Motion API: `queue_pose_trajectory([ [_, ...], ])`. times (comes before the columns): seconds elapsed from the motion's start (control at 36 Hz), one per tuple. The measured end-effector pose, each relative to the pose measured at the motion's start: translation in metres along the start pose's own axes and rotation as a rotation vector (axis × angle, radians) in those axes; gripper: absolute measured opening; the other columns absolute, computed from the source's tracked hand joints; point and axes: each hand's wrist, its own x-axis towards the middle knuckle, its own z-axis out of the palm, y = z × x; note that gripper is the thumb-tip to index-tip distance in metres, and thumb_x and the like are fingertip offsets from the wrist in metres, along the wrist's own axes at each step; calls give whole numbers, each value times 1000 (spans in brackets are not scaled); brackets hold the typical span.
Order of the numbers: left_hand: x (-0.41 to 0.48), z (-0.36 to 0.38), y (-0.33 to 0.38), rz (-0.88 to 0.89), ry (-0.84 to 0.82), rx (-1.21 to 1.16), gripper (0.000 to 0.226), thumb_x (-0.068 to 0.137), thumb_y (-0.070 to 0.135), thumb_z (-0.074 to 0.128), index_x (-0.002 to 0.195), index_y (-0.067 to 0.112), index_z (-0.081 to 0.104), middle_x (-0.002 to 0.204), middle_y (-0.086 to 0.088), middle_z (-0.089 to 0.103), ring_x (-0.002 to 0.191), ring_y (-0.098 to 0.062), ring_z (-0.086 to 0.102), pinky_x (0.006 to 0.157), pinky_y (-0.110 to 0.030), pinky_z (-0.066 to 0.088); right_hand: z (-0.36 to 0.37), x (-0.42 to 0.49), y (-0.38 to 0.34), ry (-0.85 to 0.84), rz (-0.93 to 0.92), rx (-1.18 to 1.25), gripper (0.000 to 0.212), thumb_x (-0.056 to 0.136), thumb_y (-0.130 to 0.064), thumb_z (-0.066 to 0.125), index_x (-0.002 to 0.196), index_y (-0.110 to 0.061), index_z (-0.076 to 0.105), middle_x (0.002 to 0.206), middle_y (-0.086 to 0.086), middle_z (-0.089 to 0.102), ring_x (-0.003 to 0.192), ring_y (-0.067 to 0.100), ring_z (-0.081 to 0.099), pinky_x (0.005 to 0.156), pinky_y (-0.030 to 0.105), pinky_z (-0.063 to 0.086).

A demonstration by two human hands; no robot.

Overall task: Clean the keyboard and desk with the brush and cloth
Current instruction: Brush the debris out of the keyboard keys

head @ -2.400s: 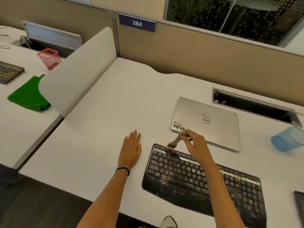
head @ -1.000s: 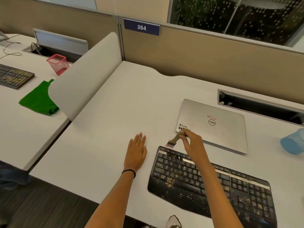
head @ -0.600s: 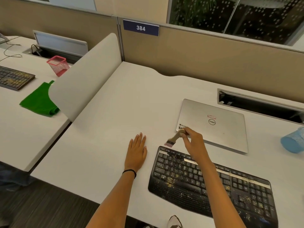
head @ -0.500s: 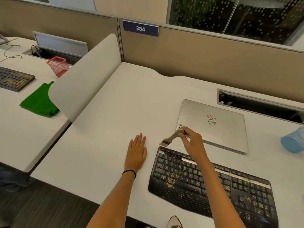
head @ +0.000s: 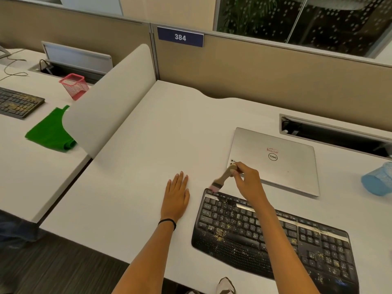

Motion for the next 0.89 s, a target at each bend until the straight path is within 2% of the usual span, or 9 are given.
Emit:
queue_pose_trajectory([
  [0.08, 0, 1, -1, -1, -6, 0, 57, 95, 35, 14, 148, 15, 21, 156, -2, 15, 144, -16, 11, 116, -31, -2, -2, 1, 0, 47, 4, 3, 10, 93, -10, 51, 92, -12, 60, 91, 1, 65, 86, 16, 57, 72, 21, 40],
  [0.14, 0, 1, -1, -3, -7, 1, 57, 96, 35, 15, 148, 15, 22, 156, -2, 16, 144, -17, 12, 116, -32, -1, -2, 1, -1, 32, 16, 30, 9, 93, -10, 52, 91, -15, 60, 90, 0, 65, 86, 14, 57, 72, 18, 38],
  [0.28, 0, -1, 0, -5, -13, -2, 57, 95, 34, 16, 148, 15, 24, 155, -4, 20, 144, -18, 14, 116, -31, -1, 1, 2, 2, 33, 29, -13, 11, 93, -10, 52, 94, -13, 62, 90, 1, 66, 86, 17, 58, 77, 27, 43],
  [0.36, 0, -2, 1, -6, -16, -1, 58, 95, 35, 15, 148, 15, 24, 156, -3, 19, 144, -18, 14, 116, -30, -3, 1, 0, 3, 88, 49, 13, 12, 92, -8, 52, 99, -9, 62, 95, 2, 67, 89, 15, 59, 77, 15, 42],
  [0.5, -1, -3, 2, -9, -19, -6, 56, 95, 33, 18, 147, 13, 28, 154, -5, 23, 143, -20, 20, 116, -32, 1, 1, -1, 3, 10, 79, -2, 13, 92, -10, 53, 99, -11, 63, 93, 3, 67, 91, 17, 61, 86, 29, 46],
  [0.64, 0, -3, 2, -9, -26, -4, 59, 94, 36, 13, 148, 15, 23, 156, -3, 18, 144, -17, 12, 116, -30, -4, 0, -3, 1, 73, 71, -7, 13, 92, -9, 52, 99, -11, 63, 94, 4, 67, 91, 18, 61, 83, 28, 45],
  [0.78, 0, -4, 2, -15, -42, -1, 59, 94, 36, 12, 148, 15, 24, 156, -3, 17, 145, -19, 13, 116, -29, -6, 2, -5, -3, 4, 73, -14, 14, 92, -10, 53, 100, -10, 64, 93, 1, 67, 93, 18, 61, 87, 29, 44],
  [0.89, 0, -6, 3, -13, -55, 6, 61, 93, 37, 9, 149, 15, 22, 157, -4, 15, 145, -19, 10, 115, -29, -8, 1, -9, -4, 77, 67, -21, 14, 92, -10, 52, 101, -11, 63, 96, 3, 67, 94, 20, 60, 88, 32, 45],
])
